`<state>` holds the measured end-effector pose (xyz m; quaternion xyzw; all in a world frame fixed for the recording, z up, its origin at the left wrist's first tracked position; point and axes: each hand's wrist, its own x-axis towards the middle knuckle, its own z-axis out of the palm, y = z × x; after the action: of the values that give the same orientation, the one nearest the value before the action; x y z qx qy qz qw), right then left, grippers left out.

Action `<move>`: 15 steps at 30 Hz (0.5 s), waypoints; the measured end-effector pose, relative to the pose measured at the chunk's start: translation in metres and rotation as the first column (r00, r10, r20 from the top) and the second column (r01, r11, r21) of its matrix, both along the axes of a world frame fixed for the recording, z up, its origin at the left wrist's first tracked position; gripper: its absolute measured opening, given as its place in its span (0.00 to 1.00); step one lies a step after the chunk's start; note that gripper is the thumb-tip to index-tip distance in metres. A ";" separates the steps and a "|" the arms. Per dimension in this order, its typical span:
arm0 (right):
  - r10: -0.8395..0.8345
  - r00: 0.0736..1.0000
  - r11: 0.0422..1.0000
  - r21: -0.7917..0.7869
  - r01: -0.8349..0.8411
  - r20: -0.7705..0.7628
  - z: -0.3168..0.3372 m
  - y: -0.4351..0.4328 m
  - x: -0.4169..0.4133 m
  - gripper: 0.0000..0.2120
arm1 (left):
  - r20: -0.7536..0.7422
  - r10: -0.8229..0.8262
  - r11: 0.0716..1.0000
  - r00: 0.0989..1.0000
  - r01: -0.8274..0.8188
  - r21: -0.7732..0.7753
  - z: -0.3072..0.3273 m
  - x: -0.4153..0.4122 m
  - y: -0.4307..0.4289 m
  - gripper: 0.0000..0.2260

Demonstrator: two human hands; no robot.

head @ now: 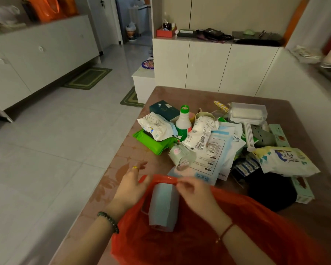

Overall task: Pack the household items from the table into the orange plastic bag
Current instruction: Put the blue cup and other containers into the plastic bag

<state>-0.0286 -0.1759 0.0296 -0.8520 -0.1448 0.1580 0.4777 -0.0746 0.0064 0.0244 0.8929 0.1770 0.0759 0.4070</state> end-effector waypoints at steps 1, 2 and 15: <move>-0.083 0.994 0.995 0.060 0.079 0.071 0.007 0.000 0.015 0.08 | 0.013 -0.027 0.999 1.000 0.027 -0.018 0.004 0.009 -0.004 0.18; -0.154 0.981 0.985 0.101 0.143 0.117 0.010 0.000 0.030 0.07 | 0.011 -0.043 0.998 0.999 0.043 -0.050 0.007 0.019 -0.008 0.19; -0.283 0.950 0.957 -0.101 0.271 -0.131 -0.037 0.041 0.112 0.25 | -0.404 -0.054 0.546 0.913 -0.312 -0.777 -0.008 0.124 -0.051 0.14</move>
<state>0.0831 -0.1347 -0.0075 -0.8690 0.0180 0.1562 0.4692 0.0492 -0.0447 0.0161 0.5757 0.3337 -0.1612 0.7289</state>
